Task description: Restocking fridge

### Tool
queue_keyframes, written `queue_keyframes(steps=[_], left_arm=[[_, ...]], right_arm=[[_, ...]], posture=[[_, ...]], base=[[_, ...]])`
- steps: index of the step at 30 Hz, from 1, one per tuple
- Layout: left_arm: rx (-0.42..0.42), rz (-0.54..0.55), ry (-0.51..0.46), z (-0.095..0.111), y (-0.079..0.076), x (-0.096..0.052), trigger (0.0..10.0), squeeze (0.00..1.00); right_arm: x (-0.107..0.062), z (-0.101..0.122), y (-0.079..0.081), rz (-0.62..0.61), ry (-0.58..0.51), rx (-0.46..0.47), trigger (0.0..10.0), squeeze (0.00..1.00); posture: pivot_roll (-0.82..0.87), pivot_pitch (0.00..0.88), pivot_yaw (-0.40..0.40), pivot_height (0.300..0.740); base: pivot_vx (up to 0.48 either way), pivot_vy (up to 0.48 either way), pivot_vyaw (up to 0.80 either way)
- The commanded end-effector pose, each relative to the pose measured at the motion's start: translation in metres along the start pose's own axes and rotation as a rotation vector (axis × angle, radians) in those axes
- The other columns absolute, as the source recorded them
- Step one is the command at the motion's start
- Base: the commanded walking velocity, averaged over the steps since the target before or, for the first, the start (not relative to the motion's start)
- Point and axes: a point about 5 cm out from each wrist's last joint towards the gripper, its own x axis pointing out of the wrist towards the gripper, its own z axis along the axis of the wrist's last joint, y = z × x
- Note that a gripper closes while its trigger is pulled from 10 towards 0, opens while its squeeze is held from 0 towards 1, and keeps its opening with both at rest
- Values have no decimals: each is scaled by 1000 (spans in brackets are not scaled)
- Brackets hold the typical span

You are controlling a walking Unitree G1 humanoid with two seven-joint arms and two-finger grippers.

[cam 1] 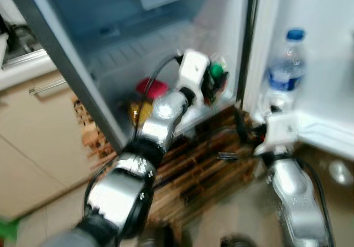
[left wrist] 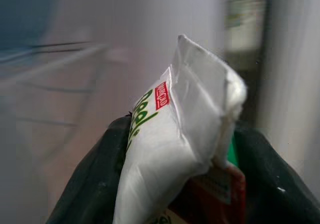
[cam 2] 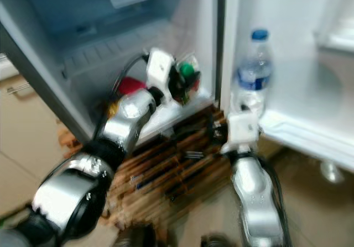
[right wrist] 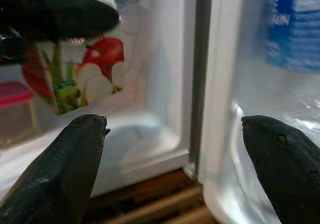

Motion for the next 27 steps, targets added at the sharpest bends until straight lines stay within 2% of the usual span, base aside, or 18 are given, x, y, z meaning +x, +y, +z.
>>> queue_keyframes(steps=[1,4,9,13,15,20,22,23,24,25,27], left_arm=[[-4,-3,-15,6,-4,5,10000,0],[-13,5,-19,8,-2,4,10000,0],[41,38,16,9,11,5,10000,0],[52,37,24,8,12,5,10000,0],[101,51,28,5,14,4,10000,0],[122,48,16,-3,11,1,10000,0],[202,35,24,-10,7,-2,10000,0],[257,28,55,-21,3,-6,10000,0],[257,28,55,-21,3,-6,10000,0],[308,32,78,-26,2,-7,10000,0],[327,39,91,-29,3,-9,10000,0]], right_arm=[[-3,0,-5,-11,8,-13,10000,0],[-5,1,-4,-8,7,-12,10000,0],[-15,7,2,20,7,-16,10000,0],[-19,9,3,31,6,-22,10000,0],[-23,10,3,45,12,-31,10000,0],[-31,14,4,58,17,-42,10000,0],[-34,21,6,71,8,-49,10000,0],[-37,29,8,87,-7,-49,10000,0],[-37,29,8,87,-7,-49,10000,0],[-40,35,9,94,-16,-43,10000,0],[-44,41,11,101,-24,-36,10000,0]], posture=[[-246,0,155,671],[-242,0,148,671],[-236,0,127,671],[-244,5,125,671],[-255,22,120,671],[-276,53,113,671],[-290,75,107,671],[-305,99,103,671],[-305,99,103,671],[-312,111,101,671],[-323,131,98,671]], base=[[0,0,0],[0,0,0],[0,0,0],[0,0,0],[0,0,0],[0,0,0],[0,0,0],[0,0,0],[0,0,0],[0,0,0],[0,0,0]])
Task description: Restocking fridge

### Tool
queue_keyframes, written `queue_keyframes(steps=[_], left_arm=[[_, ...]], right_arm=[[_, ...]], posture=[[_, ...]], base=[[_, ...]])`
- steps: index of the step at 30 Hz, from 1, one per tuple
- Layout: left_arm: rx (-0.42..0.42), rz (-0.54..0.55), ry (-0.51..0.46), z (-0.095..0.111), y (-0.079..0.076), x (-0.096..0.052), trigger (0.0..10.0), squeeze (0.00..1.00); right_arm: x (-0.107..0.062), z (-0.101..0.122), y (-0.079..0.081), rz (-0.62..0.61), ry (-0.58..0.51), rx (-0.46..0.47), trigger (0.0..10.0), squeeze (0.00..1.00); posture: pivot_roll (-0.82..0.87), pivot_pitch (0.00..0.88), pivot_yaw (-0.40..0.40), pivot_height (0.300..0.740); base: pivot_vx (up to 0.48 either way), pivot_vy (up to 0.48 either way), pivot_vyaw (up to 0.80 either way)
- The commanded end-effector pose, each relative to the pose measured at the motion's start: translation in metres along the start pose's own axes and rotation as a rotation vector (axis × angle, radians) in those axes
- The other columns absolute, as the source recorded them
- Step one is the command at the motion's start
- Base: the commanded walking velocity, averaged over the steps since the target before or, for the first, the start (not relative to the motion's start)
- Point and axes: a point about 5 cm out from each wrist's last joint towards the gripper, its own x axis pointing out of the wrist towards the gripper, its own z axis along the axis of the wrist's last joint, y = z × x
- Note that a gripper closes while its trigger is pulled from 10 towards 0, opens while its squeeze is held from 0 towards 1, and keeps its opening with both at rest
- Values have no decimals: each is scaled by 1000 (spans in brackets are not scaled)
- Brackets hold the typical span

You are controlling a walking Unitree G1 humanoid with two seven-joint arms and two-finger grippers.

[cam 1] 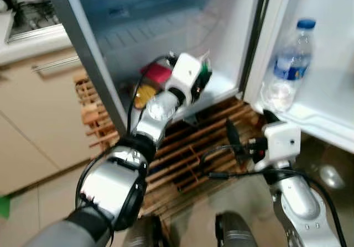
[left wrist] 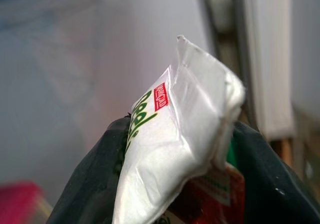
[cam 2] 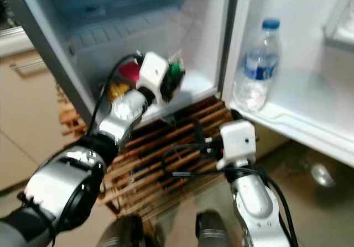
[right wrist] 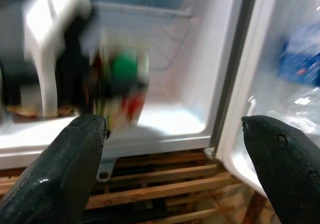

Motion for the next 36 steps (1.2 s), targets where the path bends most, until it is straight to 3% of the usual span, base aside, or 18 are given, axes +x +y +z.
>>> queue_keyframes(steps=[1,7,12,20,24,26,31,33,34,35,36], left_arm=[[35,20,-8,1,5,-1,10000,0],[13,64,-21,7,12,2,10000,0],[120,60,-132,32,20,8,10000,0],[134,137,-154,42,43,7,10000,0],[348,164,-179,41,47,2,10000,0],[404,157,-178,40,46,2,10000,0],[287,181,-72,32,50,4,10000,0],[190,211,-25,27,53,4,10000,0],[190,211,-25,27,53,4,10000,0],[106,236,5,24,54,4,10000,220],[29,256,24,22,54,5,10000,1000]], right_arm=[[-4,3,3,15,10,2,10000,0],[-12,20,9,45,-4,36,10000,0],[-26,27,16,57,24,33,10000,0],[-37,29,19,37,69,47,10000,0],[-43,30,21,24,90,56,10000,0],[-47,30,22,18,100,58,10000,0],[-54,29,24,-9,130,69,10000,0],[-56,30,24,-19,135,72,10000,0],[-56,30,24,-19,135,72,10000,0],[-57,31,25,-23,137,74,10000,0],[-58,31,26,-25,140,76,10000,0]], posture=[[-323,131,98,671],[-358,194,90,671],[-398,232,92,671],[-402,254,102,671],[-415,285,118,671],[-421,293,123,671],[-429,310,142,671],[-431,315,147,671],[-431,315,147,671],[-433,318,149,671],[-432,320,149,671]], base=[[0,0,0],[0,0,0],[0,0,0],[0,0,0],[0,0,0],[0,0,0],[0,0,0],[0,0,0],[0,0,0],[0,0,0],[0,0,0]])
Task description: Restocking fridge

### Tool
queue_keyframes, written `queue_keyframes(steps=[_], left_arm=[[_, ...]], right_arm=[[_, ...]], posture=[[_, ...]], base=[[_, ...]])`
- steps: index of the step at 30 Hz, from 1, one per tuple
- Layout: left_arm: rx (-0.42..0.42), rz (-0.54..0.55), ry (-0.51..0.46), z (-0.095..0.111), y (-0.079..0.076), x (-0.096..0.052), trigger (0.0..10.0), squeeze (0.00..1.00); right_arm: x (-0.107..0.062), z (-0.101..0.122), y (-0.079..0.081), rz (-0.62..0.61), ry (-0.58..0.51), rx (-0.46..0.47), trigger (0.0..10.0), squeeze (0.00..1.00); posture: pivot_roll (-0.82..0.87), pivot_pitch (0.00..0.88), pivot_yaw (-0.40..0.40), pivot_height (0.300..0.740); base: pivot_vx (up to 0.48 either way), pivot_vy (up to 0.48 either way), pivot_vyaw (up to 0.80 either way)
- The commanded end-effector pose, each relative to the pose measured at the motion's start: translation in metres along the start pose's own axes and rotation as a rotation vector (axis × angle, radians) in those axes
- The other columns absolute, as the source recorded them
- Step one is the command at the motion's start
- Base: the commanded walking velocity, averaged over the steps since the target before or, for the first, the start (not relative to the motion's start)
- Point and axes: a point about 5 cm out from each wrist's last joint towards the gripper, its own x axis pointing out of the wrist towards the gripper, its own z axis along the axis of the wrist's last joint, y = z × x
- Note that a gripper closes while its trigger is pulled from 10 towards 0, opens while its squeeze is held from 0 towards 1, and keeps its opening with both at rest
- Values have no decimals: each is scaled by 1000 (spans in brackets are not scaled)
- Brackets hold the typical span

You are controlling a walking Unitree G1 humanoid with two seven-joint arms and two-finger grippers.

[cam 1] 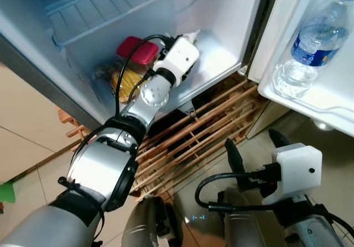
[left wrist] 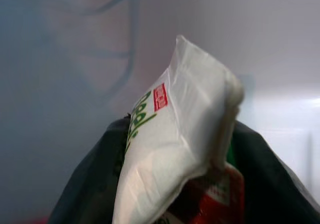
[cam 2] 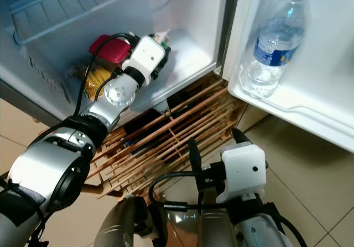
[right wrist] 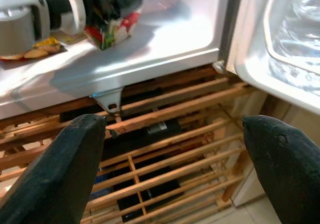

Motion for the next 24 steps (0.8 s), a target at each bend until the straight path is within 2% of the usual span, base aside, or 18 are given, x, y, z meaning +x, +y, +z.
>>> queue_keyframes(steps=[1,3,4,5,6,7,8,9,10,15,19,24], left_arm=[[-108,9,149,-24,-3,-7,10000,1000],[-211,40,168,-23,-3,-6,10000,1000],[-211,40,168,-23,-3,-6,10000,1000],[-309,76,177,-21,-1,-4,10000,1000],[-363,97,182,-20,1,-3,10000,1000],[-404,121,187,-20,4,-2,10000,1000],[-404,121,187,-20,4,-2,10000,1000],[-463,151,197,-20,7,-1,10000,1000],[-488,171,199,-20,10,-1,10000,1000],[-526,183,172,-13,15,2,10000,1000],[-463,97,64,13,10,13,10000,1000],[-452,66,37,21,2,16,10000,1000]], right_arm=[[-4,4,4,5,-7,9,10000,0],[-5,4,5,4,-4,11,10000,0],[-5,4,5,4,-4,11,10000,0],[-6,4,6,4,-1,12,10000,0],[-6,4,5,3,0,12,10000,0],[-6,4,6,2,1,12,10000,0],[-6,4,6,2,1,12,10000,0],[-6,4,6,2,3,11,10000,0],[-6,4,6,3,3,11,10000,0],[-5,4,7,6,4,8,10000,0],[-1,3,5,6,1,3,10000,0],[5,-1,6,15,5,6,10000,0]], posture=[[-432,320,149,671],[-435,322,150,671],[-435,322,150,671],[-435,320,150,671],[-436,318,149,671],[-436,318,149,671],[-436,318,149,671],[-435,315,147,671],[-435,315,147,671],[-434,311,147,671],[-425,307,145,671],[-398,281,147,671]], base=[[0,0,0],[0,0,0],[0,0,0],[0,0,0],[0,0,0],[0,0,0],[0,0,0],[0,0,0],[0,0,0],[0,0,0],[0,0,0],[0,0,0]])
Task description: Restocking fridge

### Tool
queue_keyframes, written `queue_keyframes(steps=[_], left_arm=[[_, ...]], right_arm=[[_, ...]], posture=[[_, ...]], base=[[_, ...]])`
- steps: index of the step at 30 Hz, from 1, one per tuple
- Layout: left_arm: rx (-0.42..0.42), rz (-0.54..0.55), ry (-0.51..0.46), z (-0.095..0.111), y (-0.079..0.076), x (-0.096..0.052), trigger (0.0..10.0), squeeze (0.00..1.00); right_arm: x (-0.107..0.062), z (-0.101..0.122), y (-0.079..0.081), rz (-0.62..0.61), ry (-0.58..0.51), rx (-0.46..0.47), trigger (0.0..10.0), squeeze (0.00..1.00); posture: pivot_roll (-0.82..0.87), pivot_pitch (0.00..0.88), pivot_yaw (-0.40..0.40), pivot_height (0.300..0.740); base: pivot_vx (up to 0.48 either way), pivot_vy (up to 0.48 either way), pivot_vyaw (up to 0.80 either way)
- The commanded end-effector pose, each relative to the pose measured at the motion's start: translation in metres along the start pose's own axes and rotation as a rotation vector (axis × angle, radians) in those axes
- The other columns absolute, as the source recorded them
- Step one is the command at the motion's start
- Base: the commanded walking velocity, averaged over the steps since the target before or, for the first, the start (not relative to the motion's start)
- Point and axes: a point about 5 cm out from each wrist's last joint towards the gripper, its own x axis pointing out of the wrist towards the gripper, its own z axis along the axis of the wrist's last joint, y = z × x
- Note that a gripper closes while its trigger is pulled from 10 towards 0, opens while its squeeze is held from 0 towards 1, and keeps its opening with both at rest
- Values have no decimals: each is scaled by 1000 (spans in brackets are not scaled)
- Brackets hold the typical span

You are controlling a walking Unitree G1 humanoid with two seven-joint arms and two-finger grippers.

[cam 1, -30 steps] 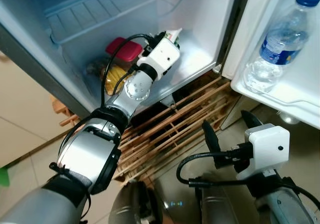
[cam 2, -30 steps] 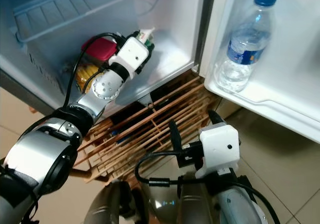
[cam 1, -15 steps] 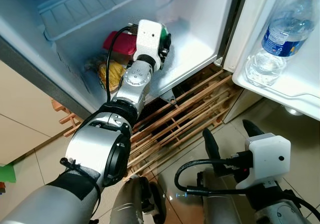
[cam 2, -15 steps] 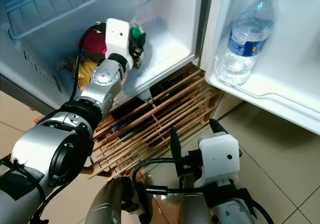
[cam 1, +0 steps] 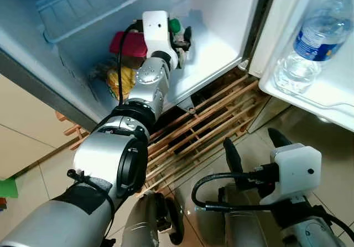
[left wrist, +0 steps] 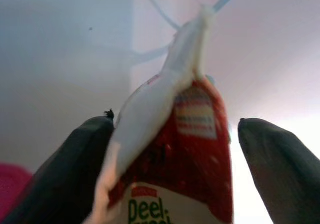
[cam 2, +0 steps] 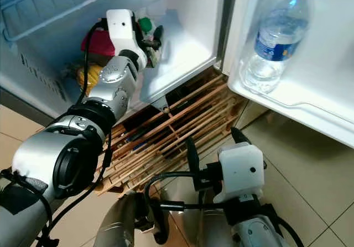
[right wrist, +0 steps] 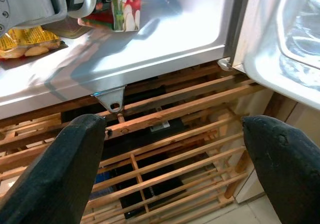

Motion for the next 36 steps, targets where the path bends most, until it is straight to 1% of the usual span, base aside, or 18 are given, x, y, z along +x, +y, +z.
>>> queue_keyframes(steps=[1,4,5,6,7,11,14,17,19,21,26,28,29,31,33,34,35,36], left_arm=[[19,-38,3,-1,-8,0,10000,1000],[36,-87,-27,1,-17,0,10000,1000],[95,-116,-40,3,-21,0,10000,1000],[95,-116,-40,3,-21,0,10000,1000],[180,-141,-81,9,-21,0,10000,1000],[241,-133,-131,18,-9,0,10000,1000],[316,-119,-222,32,-3,-1,10000,1000],[303,-93,-259,41,2,0,10000,1000],[285,-72,-313,51,7,-1,10000,1000],[254,-71,-326,52,11,-3,10000,1000],[172,-184,-221,19,1,-14,10000,1000],[124,-263,-139,-2,-9,-24,10000,1000],[97,-342,-66,-22,-18,-40,10000,1000],[105,-359,-53,-30,-19,-51,10000,1000],[100,-323,-33,-37,-8,-71,10000,1000],[100,-323,-33,-37,-8,-71,10000,1000],[95,-308,-22,-38,-4,-80,10000,1000],[88,-295,-6,-40,2,-99,10000,1000]], right_arm=[[3,-5,2,11,16,13,10000,0],[10,-5,2,17,2,8,10000,0],[13,-5,1,17,-6,6,10000,0],[13,-5,1,17,-6,6,10000,0],[16,-5,-1,17,-19,1,10000,0],[29,-7,-6,14,-39,-1,10000,0],[41,-8,-10,19,-65,-5,10000,0],[49,-8,-12,25,-80,-12,10000,0],[58,-8,-15,32,-104,-22,10000,0],[66,-7,-18,34,-128,-33,10000,0],[77,-9,-29,11,-154,-27,10000,0],[80,-12,-37,-14,-148,1,10000,0],[82,-15,-43,-33,-140,24,10000,0],[85,-17,-47,-40,-135,30,10000,0],[88,-20,-51,-45,-134,32,10000,0],[88,-20,-51,-45,-134,32,10000,0],[89,-21,-52,-47,-136,34,10000,0],[91,-22,-54,-45,-138,18,10000,0]], posture=[[-395,269,147,671],[-386,248,148,671],[-382,232,148,671],[-382,232,148,671],[-373,215,148,671],[-336,151,149,671],[-318,107,147,671],[-310,85,145,671],[-301,33,151,671],[-298,3,156,671],[-273,0,153,671],[-238,0,139,671],[-226,0,133,671],[-211,0,125,671],[-169,0,104,671],[-169,0,104,671],[-161,0,101,671],[-142,0,100,671]], base=[[0,0,0],[0,0,0],[0,0,0],[0,0,0],[0,0,0],[0,0,0],[0,0,0],[0,0,0],[0,0,0],[0,0,0],[0,0,0],[0,0,0],[0,0,0],[0,0,0],[0,0,0],[0,0,0],[0,0,0],[0,0,0]])
